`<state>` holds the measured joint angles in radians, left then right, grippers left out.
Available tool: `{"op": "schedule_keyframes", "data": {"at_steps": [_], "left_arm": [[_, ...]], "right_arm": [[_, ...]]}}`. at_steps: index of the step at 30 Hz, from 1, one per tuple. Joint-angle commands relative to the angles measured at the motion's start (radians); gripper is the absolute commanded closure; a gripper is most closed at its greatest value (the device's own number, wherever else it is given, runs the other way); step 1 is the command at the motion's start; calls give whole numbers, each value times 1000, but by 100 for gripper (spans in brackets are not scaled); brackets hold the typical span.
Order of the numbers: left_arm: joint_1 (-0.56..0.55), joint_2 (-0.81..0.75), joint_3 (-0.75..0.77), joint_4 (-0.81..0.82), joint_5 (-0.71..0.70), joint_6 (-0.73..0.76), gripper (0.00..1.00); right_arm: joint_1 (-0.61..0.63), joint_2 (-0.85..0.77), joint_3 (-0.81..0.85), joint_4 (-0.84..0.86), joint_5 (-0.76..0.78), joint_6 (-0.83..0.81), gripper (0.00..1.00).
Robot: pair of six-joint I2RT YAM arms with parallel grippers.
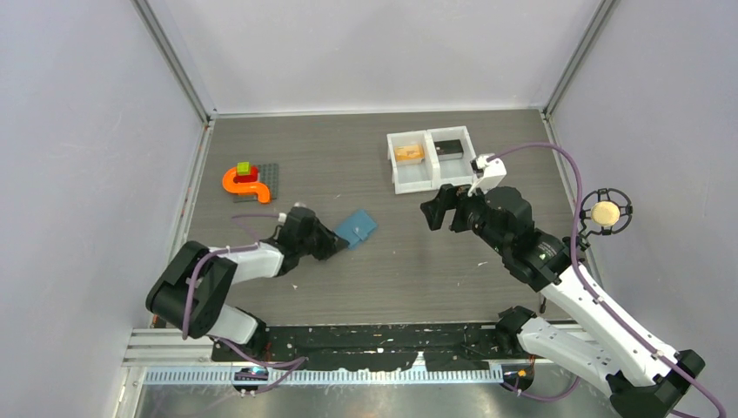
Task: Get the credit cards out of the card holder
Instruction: Move the card holder to the center of the board, then open the card holder at the center of the board.
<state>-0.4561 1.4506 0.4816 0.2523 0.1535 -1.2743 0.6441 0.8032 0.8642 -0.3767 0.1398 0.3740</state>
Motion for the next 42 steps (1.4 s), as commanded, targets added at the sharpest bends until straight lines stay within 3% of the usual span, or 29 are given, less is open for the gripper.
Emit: {"op": "schedule_keyframes", "data": {"at_steps": [1,5,11,14,20,27,35,42], "left_arm": [[-103,-47,-98,38,-64,-76,100],[-235,-100,-108,-11,-96,-86,98],[-403,-165,27,-242,-203,-1,72],[-403,-203,63,-339,-228,40,64],[-379,-317,67,-413,-250,99,50],[-304,-563,160,-637,-297,363,39],[-300,-707,286,-866,-305,609,32],[-300,-859,245,-945,-334,700,29]], "right_arm": [[2,3,-7,-63,87,81,8],[2,35,-28,-110,79,186,14],[2,106,-40,-130,54,287,27],[2,129,-59,-115,41,329,36],[21,191,-96,-37,-57,325,41],[135,298,-91,-4,-41,276,50],[290,503,-16,5,57,307,48],[348,652,56,13,82,321,46]]}}
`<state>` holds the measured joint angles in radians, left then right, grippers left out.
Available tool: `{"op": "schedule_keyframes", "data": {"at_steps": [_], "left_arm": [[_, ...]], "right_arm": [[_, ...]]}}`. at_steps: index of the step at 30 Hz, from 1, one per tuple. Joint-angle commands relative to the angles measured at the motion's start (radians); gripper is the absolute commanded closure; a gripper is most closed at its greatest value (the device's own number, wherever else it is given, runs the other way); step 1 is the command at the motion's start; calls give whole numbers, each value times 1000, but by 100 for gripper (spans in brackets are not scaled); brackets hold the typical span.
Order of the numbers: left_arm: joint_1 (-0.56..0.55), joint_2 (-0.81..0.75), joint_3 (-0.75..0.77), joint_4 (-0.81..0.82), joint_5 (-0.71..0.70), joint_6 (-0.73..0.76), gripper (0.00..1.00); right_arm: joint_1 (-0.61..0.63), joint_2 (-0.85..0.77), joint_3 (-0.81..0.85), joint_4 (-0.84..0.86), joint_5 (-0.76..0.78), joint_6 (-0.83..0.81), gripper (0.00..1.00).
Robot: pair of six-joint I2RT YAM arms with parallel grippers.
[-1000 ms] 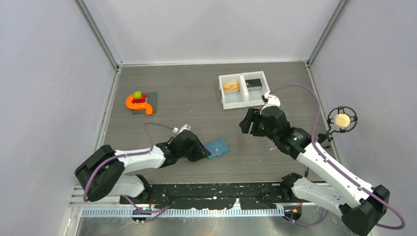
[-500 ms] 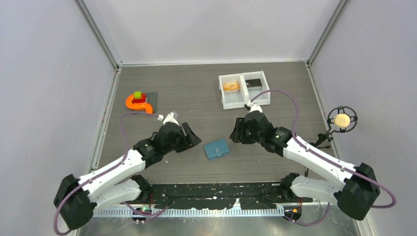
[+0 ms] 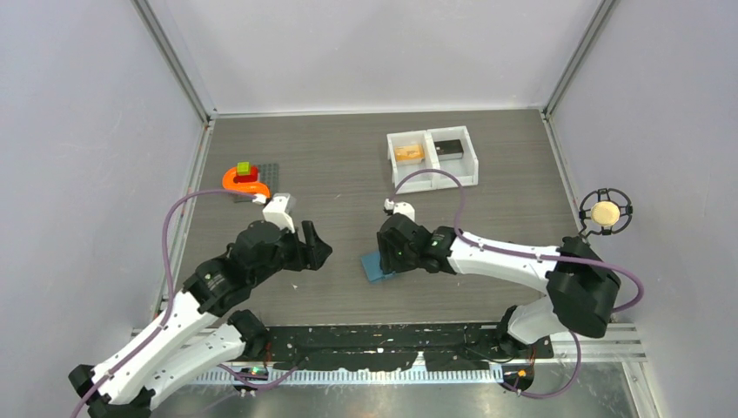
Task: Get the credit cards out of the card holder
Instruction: Open the card holder at the center of the board.
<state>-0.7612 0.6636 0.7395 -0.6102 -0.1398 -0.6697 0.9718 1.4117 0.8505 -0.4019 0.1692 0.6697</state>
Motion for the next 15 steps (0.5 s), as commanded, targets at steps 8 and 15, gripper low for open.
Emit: {"op": "schedule_keyframes", "data": {"at_steps": [8,15], "left_arm": [[5,-220,-83,-130,-79,90,26],[5,-277,-128,-123,-49,57,24]], "right_arm": [[42,144,130,23,72,43,46],[51,216,155,-12,112,43,48]]}}
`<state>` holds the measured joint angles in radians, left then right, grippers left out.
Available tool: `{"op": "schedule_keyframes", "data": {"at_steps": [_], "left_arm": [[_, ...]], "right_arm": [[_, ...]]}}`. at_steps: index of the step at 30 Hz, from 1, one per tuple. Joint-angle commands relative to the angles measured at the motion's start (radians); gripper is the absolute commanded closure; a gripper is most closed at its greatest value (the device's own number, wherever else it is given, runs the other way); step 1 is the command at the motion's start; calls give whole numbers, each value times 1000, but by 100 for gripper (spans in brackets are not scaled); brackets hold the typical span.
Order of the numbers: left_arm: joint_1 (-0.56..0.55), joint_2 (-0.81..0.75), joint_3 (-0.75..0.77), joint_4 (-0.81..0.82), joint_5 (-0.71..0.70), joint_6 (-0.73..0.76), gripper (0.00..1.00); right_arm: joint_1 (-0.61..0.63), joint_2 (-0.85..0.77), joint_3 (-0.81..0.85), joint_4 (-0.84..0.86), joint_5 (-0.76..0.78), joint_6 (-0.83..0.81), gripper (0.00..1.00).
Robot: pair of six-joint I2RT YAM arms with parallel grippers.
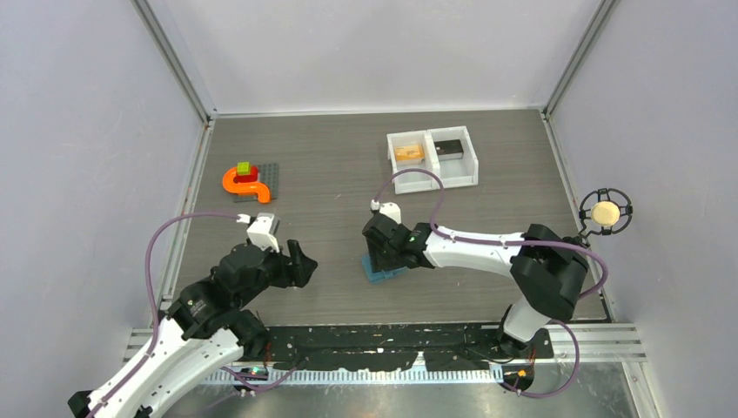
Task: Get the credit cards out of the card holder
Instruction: Open the card holder at the center of the board.
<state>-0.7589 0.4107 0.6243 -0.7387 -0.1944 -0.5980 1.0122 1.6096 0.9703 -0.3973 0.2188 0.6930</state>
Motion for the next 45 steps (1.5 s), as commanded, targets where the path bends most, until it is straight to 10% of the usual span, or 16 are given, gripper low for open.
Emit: {"op": "schedule_keyframes", "data": {"at_steps": [1,16,45], "left_arm": [[3,-29,-18,9,7,-23,24],[4,120,8,6,43,-100,24],[127,424,14,203,298,-204,31]], "right_arm": [[12,20,33,-17,68,20,49],[17,-51,-55,87,133,-124,94],[16,-498,-363,745,-349,-826,95]]}}
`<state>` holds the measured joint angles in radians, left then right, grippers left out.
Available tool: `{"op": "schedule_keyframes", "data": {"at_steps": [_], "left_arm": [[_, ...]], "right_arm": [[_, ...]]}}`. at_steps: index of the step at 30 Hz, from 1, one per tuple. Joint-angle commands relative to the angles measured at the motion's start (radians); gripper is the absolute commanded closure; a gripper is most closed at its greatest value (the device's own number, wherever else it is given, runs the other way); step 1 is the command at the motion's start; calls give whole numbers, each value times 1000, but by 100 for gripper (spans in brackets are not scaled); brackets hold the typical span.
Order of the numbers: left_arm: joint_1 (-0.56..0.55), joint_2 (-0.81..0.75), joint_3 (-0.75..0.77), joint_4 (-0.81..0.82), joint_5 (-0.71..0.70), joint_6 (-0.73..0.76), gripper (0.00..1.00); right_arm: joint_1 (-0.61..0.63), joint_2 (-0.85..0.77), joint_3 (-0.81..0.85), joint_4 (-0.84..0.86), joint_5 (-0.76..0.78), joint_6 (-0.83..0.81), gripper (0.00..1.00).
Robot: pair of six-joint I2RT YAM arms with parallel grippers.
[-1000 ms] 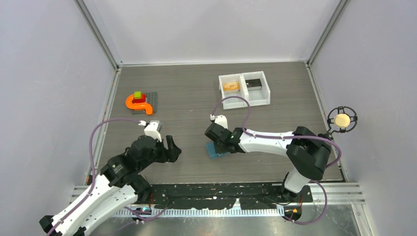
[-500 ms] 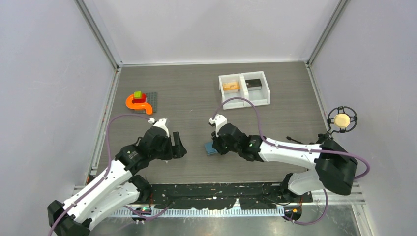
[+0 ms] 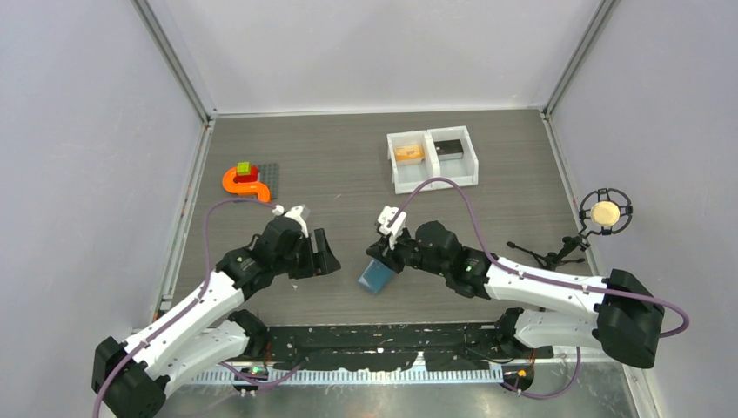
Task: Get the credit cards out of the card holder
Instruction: Open the card holder at the center of the board.
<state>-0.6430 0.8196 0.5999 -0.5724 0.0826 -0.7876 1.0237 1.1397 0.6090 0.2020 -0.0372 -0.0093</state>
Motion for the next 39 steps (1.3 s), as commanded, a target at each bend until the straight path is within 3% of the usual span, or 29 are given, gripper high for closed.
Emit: {"op": "schedule_keyframes", "data": {"at_steps": [1,11,18,21,34,39], "left_arm": [[13,19,38,35,18,-12,31],[18,65,2,70,-2,-26,33],[18,95,-34,105,6,-31,34],[17,106,-34,106,10,-19,35],[17,150,-45,171,25,-14,38],[16,192,-51,207,52,-30,39]], "right_arm": [[4,-28,-7,153,-124,-138,95],[5,-11,-77,319,-268,-186,94],[4,20,-146,377,-269,-114,91],[4,-20,-184,378,-192,-50,86],[4,-300,-275,-107,258,342,78],[4,-304,-248,-326,348,541,67]]}}
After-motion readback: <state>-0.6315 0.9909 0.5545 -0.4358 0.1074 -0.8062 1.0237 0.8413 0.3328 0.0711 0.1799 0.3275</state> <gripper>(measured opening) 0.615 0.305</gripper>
